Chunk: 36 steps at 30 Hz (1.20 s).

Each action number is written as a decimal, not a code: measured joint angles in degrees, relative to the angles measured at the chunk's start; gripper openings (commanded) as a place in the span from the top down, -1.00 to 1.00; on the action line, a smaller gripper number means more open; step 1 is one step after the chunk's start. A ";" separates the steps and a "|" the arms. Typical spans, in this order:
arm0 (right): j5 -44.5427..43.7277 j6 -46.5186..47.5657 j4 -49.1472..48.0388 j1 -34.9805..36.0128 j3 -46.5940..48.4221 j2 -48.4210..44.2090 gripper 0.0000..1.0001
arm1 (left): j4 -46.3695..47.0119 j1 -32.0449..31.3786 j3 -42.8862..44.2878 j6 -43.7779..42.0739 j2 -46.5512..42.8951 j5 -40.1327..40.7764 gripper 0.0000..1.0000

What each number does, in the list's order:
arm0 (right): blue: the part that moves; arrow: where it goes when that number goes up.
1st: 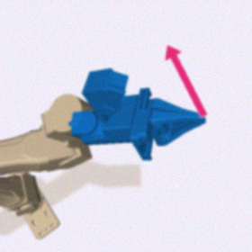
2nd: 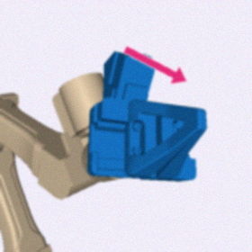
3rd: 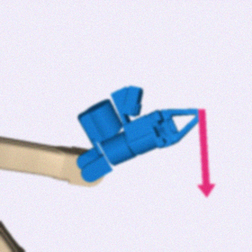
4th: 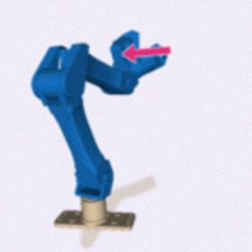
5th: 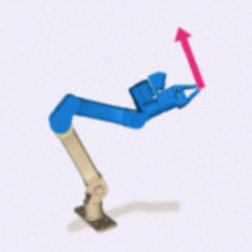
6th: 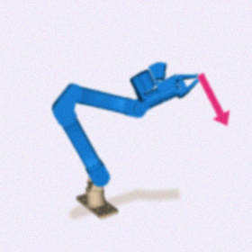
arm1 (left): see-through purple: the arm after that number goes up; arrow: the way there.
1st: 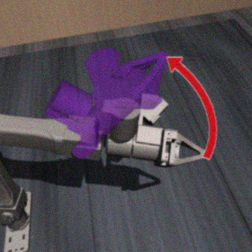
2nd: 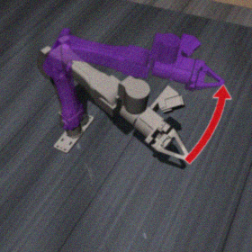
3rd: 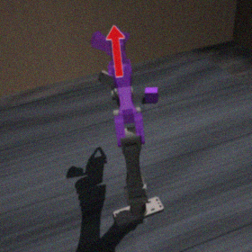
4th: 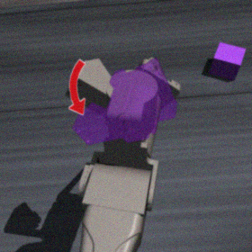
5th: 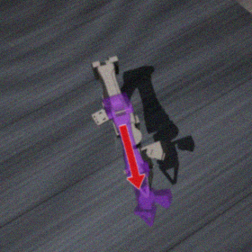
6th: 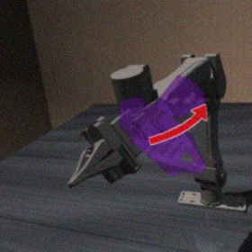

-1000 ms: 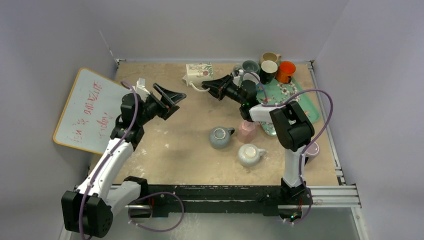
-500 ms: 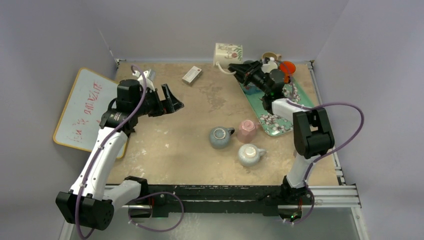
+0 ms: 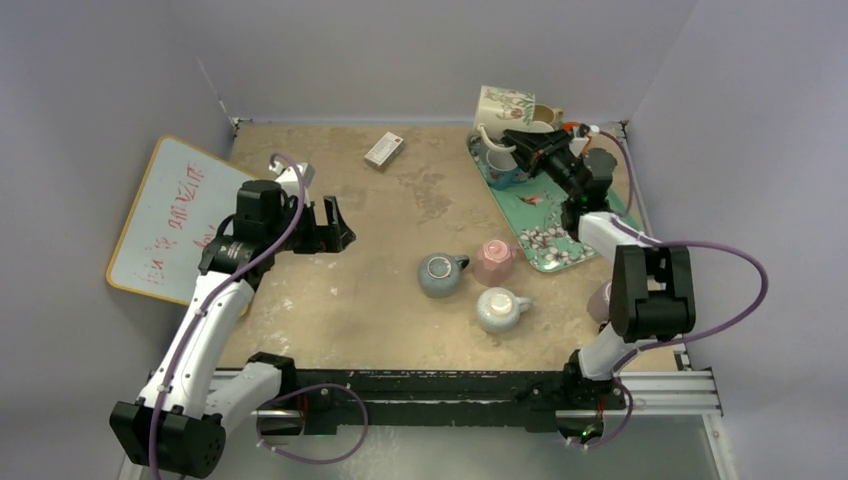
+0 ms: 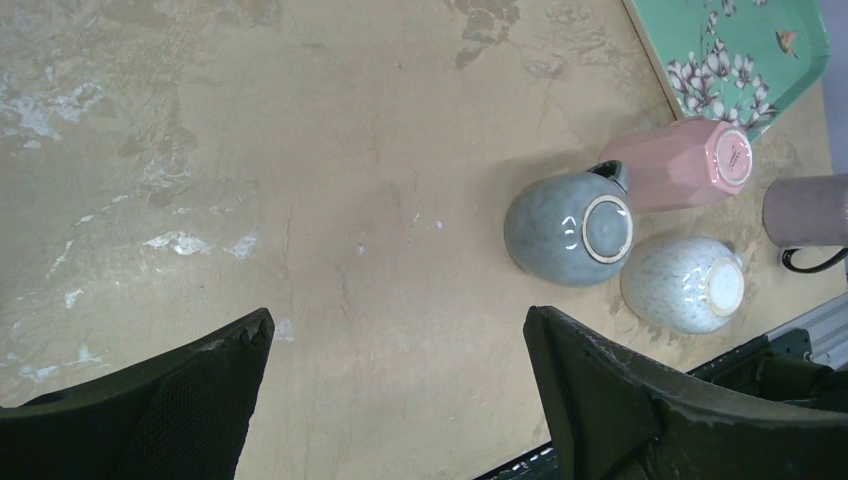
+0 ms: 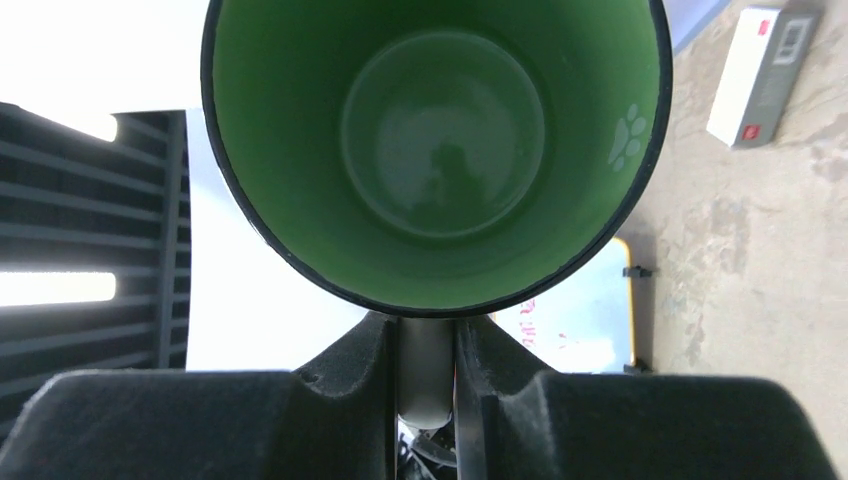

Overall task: Turn the mug right side up
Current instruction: Place the cup on the tray.

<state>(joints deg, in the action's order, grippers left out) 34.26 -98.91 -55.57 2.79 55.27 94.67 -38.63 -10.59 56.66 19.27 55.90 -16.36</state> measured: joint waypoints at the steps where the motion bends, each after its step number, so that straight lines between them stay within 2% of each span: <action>1: 0.02 0.07 0.02 -0.94 -1.07 -0.92 1.00 | -0.02 0.00 -0.09 -0.39 -0.15 0.15 -0.90; 7: 0.20 0.70 0.46 -7.85 -8.11 -7.02 1.00 | -0.04 0.00 -0.33 -1.09 -2.64 0.70 -0.90; 18: 0.72 7.54 11.28 -17.27 -15.76 -17.62 1.00 | -0.04 0.00 -0.44 -1.49 -3.65 0.81 -0.91; 25: 1.27 12.26 16.61 -22.82 -19.08 -19.02 1.00 | -0.11 -0.13 -1.07 -1.51 -3.65 0.81 -0.91; 30: -2.51 23.87 30.18 -23.85 -18.86 -20.96 1.00 | -0.09 -0.48 -1.07 -1.51 -3.65 0.81 -0.91; 36: -11.52 40.63 47.01 -23.69 -15.13 -22.51 1.00 | -0.07 -0.48 -1.07 -1.51 -3.72 0.83 -0.91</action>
<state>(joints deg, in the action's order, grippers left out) 22.74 -58.28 -8.56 -20.91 40.14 72.16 -38.70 -11.07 55.59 17.76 52.18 -15.53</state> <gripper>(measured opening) 0.209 0.950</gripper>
